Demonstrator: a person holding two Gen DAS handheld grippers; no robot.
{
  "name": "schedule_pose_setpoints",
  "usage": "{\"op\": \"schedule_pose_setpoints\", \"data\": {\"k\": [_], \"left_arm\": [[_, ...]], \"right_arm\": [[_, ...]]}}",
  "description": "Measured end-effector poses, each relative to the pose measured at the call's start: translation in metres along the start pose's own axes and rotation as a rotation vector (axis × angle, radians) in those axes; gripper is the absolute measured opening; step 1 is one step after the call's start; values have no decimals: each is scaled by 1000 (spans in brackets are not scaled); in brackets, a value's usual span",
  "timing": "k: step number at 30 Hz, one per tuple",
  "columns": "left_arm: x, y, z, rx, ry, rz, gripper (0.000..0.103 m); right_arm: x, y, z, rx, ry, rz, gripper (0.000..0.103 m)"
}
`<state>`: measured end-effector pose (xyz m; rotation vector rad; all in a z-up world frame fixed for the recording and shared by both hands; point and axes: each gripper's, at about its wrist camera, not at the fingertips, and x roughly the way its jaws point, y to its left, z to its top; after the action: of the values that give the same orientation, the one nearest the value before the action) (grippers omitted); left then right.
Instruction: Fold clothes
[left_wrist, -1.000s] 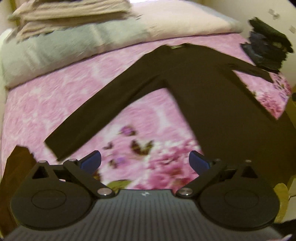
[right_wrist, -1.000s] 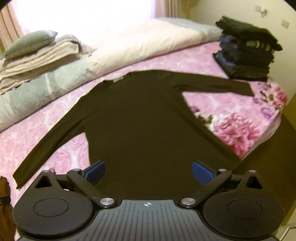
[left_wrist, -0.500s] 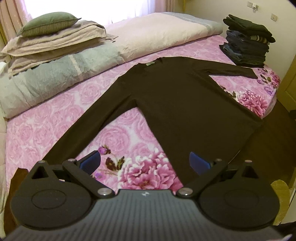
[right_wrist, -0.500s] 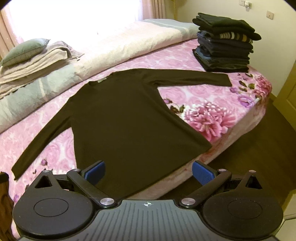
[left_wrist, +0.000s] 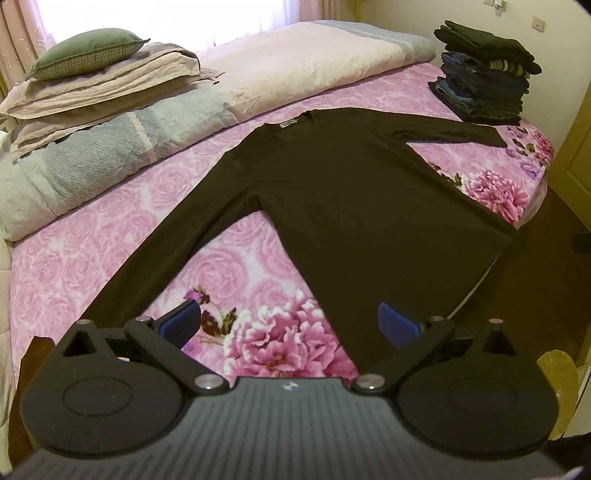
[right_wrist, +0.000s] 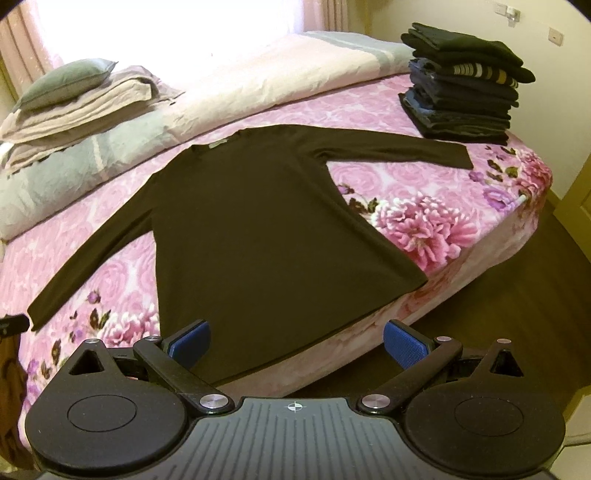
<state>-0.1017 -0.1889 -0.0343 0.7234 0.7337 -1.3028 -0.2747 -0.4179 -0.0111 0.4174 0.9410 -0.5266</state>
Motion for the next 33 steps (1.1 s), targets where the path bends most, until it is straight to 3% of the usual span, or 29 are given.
{"op": "schedule_pose_setpoints", "data": {"k": [10, 19, 26, 33], "left_arm": [[-9, 14, -14, -38, 5, 38, 101], [-36, 56, -70, -184, 48, 164, 101], [-35, 134, -107, -304, 83, 255, 101], [-4, 218, -122, -233, 85, 312, 101]], "right_arm": [[10, 14, -3, -42, 17, 20, 102], [32, 63, -8, -165, 31, 118, 102], [55, 174, 5, -456, 0, 283, 102], [98, 326, 12, -810, -22, 397, 102]]}}
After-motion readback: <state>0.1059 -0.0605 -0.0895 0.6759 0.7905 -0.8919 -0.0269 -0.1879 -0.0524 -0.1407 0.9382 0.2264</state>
